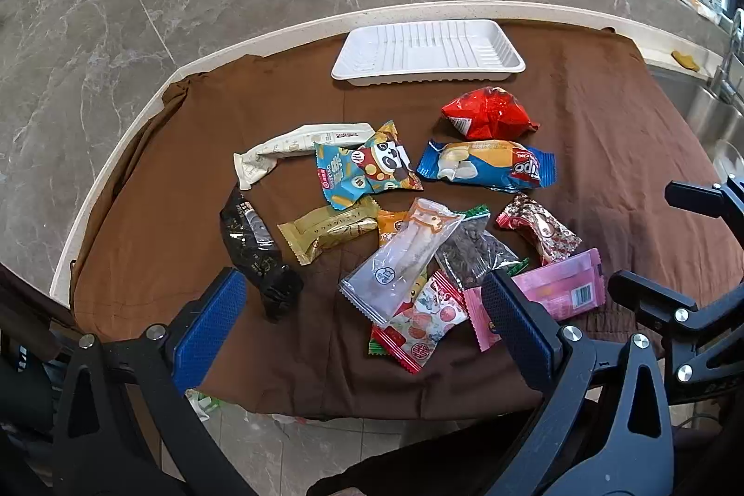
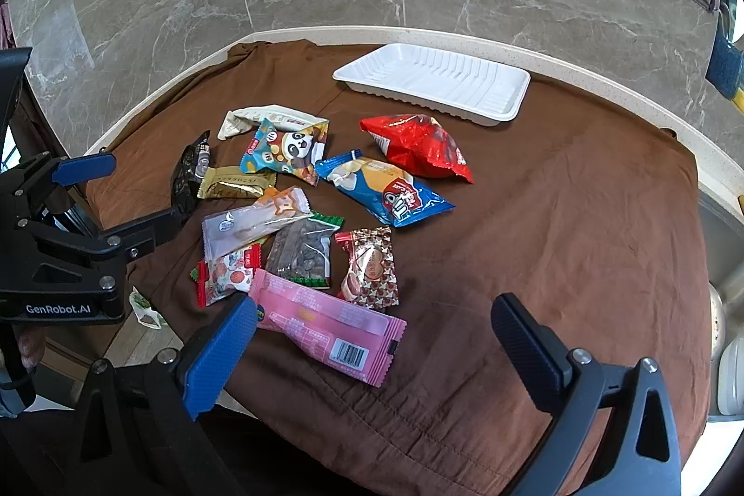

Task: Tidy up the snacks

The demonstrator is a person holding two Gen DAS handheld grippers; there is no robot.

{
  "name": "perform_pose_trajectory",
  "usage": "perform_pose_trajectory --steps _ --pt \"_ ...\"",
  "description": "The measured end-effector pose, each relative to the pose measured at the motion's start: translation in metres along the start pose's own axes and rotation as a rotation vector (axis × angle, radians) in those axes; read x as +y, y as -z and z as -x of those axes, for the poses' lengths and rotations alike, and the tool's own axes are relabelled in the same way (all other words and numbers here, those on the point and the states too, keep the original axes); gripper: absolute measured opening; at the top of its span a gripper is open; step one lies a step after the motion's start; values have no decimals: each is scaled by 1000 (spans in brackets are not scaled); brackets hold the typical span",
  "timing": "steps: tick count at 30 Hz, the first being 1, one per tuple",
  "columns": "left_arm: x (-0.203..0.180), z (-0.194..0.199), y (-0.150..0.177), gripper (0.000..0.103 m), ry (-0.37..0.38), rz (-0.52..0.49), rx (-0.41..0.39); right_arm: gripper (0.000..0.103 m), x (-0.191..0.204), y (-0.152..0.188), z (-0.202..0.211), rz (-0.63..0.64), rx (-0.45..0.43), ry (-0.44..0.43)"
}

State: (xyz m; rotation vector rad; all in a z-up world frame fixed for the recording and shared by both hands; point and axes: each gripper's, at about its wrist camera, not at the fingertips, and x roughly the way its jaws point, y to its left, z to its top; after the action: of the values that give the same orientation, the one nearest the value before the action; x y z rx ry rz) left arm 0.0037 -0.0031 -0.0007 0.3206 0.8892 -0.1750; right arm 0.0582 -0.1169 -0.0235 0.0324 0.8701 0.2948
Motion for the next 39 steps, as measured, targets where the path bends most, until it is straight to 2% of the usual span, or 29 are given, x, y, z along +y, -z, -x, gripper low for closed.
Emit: perform_pose_trajectory --steps 39 --pt "-6 -7 -3 103 29 0 12 103 -4 -2 -1 -13 -1 -8"
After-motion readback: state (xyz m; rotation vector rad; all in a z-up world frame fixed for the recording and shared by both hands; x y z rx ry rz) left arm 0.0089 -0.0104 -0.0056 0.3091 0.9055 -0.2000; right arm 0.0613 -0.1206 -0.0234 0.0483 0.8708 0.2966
